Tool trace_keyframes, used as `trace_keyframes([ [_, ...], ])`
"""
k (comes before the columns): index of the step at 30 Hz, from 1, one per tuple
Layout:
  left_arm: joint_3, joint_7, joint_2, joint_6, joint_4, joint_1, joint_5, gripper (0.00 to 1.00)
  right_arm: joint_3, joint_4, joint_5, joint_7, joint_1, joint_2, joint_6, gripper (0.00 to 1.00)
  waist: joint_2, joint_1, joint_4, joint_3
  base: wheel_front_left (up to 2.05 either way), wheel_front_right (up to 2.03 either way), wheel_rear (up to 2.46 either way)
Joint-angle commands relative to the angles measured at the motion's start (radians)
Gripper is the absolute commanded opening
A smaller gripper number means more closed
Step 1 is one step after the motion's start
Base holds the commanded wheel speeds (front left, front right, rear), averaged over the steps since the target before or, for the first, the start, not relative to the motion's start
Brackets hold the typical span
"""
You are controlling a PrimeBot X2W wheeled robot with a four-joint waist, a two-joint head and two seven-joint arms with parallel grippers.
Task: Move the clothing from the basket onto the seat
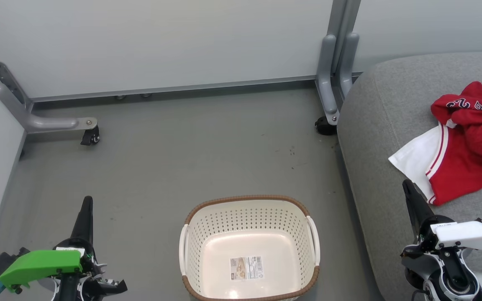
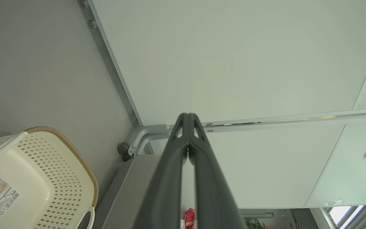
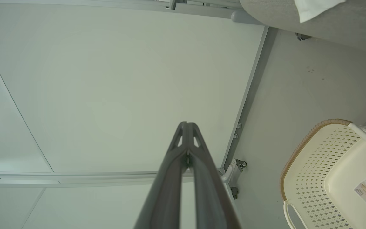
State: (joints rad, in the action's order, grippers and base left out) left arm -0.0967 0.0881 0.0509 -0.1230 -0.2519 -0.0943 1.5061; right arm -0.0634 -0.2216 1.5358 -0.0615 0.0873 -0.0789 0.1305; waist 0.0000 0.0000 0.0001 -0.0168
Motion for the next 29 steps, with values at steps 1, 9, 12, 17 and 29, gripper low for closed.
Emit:
trace_keyframes([
  [1,-0.007,0.006,0.001,-0.006,0.006,-0.021,0.022,0.00,-0.004,-0.004,0.023,-0.006,0.014,-0.003,0.000,0.00,0.0000,0.0000,0.000,0.001,0.00,0.00,0.00],
  [9,-0.016,0.021,0.000,-0.010,0.007,-0.022,0.075,0.00,-0.009,-0.016,0.078,-0.016,0.020,-0.002,0.000,0.00,0.0000,0.0000,0.000,0.008,0.00,0.00,0.00],
  [12,-0.019,0.026,0.000,-0.009,0.008,-0.022,0.094,0.00,-0.011,-0.020,0.096,-0.020,0.022,-0.001,0.000,0.00,0.0000,0.0000,0.000,0.011,0.00,0.00,0.00],
  [17,-0.021,0.030,0.000,-0.010,0.008,-0.021,0.108,0.00,-0.014,-0.024,0.110,-0.023,0.022,0.000,0.000,0.00,0.0000,0.0000,0.000,0.014,0.00,0.00,0.00],
  [29,-0.020,0.030,0.000,-0.010,0.007,-0.019,0.108,0.00,-0.019,-0.024,0.103,-0.028,0.021,0.005,0.000,0.00,0.0000,0.0000,0.000,0.014,0.00,0.00,0.00],
])
